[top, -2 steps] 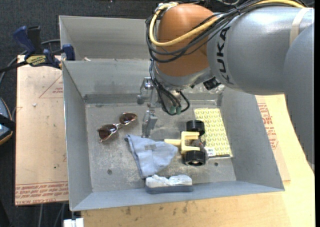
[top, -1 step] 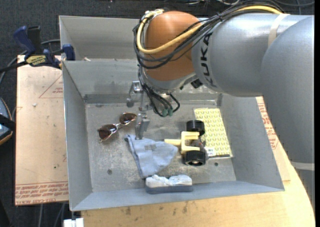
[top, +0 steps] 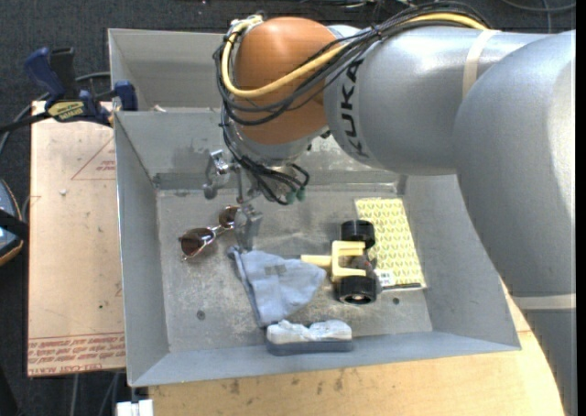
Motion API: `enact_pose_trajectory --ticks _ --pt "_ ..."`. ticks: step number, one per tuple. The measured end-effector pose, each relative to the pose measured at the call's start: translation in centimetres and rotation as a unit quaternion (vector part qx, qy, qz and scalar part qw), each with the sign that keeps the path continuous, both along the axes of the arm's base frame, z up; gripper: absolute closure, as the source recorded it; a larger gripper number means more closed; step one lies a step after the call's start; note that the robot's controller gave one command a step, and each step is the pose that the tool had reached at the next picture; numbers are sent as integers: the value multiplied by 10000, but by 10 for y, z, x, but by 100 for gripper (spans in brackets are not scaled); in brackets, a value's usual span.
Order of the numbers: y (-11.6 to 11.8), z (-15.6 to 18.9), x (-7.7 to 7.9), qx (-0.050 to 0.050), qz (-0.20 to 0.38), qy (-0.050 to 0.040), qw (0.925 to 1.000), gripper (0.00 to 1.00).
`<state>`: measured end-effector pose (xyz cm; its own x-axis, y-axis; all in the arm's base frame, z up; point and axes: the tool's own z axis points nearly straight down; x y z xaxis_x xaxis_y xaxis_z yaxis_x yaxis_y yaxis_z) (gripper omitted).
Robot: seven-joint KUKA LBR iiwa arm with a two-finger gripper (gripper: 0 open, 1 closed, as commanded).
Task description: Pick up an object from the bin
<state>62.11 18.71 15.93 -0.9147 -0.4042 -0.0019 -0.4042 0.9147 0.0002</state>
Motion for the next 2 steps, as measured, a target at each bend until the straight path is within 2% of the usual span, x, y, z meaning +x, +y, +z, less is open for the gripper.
enact_pose_trajectory --ticks 1,2 --pt "-17 -13 14 10 -504 -3 9987 0" --pt "-6 -57 8 1 6 -7 10000 0"
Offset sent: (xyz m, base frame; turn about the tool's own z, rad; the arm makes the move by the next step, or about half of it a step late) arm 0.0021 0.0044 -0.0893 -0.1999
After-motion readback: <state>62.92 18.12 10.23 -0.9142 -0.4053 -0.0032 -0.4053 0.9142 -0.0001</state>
